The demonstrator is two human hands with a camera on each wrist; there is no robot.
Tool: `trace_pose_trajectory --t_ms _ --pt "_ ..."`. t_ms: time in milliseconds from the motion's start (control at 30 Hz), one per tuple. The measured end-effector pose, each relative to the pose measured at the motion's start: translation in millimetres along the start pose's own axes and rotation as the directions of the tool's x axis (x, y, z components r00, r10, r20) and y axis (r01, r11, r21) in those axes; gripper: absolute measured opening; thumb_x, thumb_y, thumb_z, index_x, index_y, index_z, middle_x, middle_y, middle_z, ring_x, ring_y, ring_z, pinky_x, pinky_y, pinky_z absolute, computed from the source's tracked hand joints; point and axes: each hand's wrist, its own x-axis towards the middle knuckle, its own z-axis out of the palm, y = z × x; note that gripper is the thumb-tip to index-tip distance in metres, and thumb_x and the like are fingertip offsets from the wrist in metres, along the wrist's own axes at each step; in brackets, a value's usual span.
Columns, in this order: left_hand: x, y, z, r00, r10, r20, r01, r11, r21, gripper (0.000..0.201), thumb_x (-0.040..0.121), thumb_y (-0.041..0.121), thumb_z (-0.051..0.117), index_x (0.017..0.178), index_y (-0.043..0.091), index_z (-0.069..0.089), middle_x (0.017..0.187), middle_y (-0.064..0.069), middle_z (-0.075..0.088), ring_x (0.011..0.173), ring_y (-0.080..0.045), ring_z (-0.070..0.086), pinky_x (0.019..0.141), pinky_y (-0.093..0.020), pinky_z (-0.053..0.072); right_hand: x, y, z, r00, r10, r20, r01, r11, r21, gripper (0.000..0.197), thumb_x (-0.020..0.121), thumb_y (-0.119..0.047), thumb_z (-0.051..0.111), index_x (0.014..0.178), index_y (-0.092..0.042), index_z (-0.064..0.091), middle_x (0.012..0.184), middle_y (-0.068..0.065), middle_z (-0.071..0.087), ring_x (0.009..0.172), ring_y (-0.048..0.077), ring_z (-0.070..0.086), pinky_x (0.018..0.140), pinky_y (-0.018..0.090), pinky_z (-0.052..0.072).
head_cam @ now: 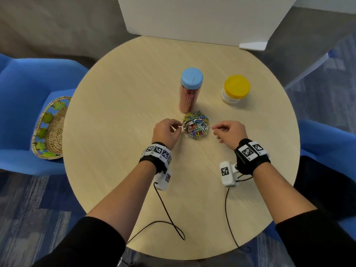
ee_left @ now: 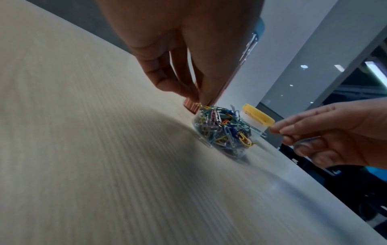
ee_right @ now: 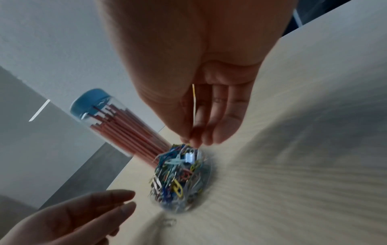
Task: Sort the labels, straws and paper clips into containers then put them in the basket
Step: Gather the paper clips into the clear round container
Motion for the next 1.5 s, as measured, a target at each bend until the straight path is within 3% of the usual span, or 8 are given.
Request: trace_pose_trajectory --t_ms 200,300,433,567,700,800,967,1500 --pt "-11 -10 8 0.975 -0.222 0.025 0.222 0.975 0.008 0.023 0.078 0.028 0.075 0.100 0.022 0.071 0.080 0.005 0.066 0.072 -0.012 0.061 0.076 -0.029 0.054 -4 8 13 0.989 0.145 0.029 -0.136 0.968 -0.209 0.016 0.069 -0.011 0.068 0.064 -0.026 0.070 0.070 0.002 0.072 0.065 0.025 0.071 0.067 0.039 0.062" --pt "-21 -6 20 0.981 -0.170 0.092 0.158 0.980 0.120 0.026 0.076 0.035 0.075 0.101 0.027 0.075 0.087 0.004 0.061 0.079 -0.014 0.057 0.076 -0.028 0.050 -6 16 17 0.981 0.174 0.088 -0.137 0.935 -0.327 0.012 0.071 -0.014 0.073 0.067 -0.025 0.070 0.079 0.001 0.073 0.075 0.022 0.070 0.077 0.032 0.059" --pt "-23 3 24 0.991 -0.109 0.079 0.093 0.979 0.183 0.017 0.081 0.037 0.073 0.092 0.026 0.078 0.089 0.002 0.061 0.080 -0.015 0.058 0.072 -0.027 0.047 -9 26 20 0.984 0.091 0.151 -0.035 0.939 -0.341 0.022 0.069 -0.025 0.085 0.082 -0.023 0.066 0.078 -0.004 0.061 0.076 0.017 0.061 0.069 0.023 0.046" --pt "-16 4 23 0.982 -0.118 0.148 0.072 0.957 0.282 0.018 0.087 0.034 0.067 0.094 0.019 0.076 0.092 -0.001 0.059 0.087 -0.021 0.058 0.075 -0.032 0.050 -7 27 19 0.989 -0.057 0.138 0.131 0.775 -0.618 0.062 0.066 -0.048 0.084 0.119 -0.027 0.060 0.124 0.005 0.050 0.116 0.025 0.048 0.092 0.035 0.045" --pt "-9 5 21 0.942 -0.166 0.291 0.027 0.903 0.428 0.027 0.094 0.032 0.056 0.106 0.011 0.069 0.107 -0.009 0.056 0.103 -0.028 0.055 0.086 -0.038 0.049 -6 29 16 0.985 -0.019 0.172 0.132 0.724 -0.677 0.086 0.072 -0.054 0.079 0.145 -0.031 0.041 0.156 0.006 0.027 0.141 0.030 0.027 0.109 0.044 0.037" --pt "-7 2 6 0.948 -0.186 0.257 0.059 0.900 0.432 0.026 0.098 0.028 0.052 0.107 0.008 0.066 0.107 -0.010 0.056 0.101 -0.029 0.056 0.087 -0.039 0.048 -4 30 15 0.979 0.001 0.203 0.141 0.715 -0.685 0.086 0.075 -0.054 0.077 0.148 -0.032 0.037 0.159 0.005 0.022 0.145 0.030 0.023 0.112 0.043 0.036" --pt "5 18 -19 0.998 -0.048 0.032 0.037 0.961 0.273 0.014 0.092 0.031 0.064 0.091 0.018 0.070 0.085 0.000 0.054 0.077 -0.016 0.050 0.070 -0.030 0.041 -5 29 14 0.976 0.006 0.218 0.152 0.696 -0.702 0.084 0.078 -0.056 0.073 0.149 -0.033 0.034 0.160 0.004 0.018 0.145 0.030 0.022 0.110 0.043 0.038" --pt "39 51 11 0.991 -0.132 0.020 0.118 0.939 0.323 0.014 0.089 0.030 0.064 0.092 0.020 0.074 0.088 0.002 0.064 0.081 -0.015 0.055 0.070 -0.025 0.038 -2 35 16 0.968 -0.017 0.252 0.196 0.679 -0.707 0.081 0.080 -0.058 0.070 0.147 -0.031 0.033 0.162 0.009 0.013 0.146 0.035 0.017 0.107 0.048 0.039"
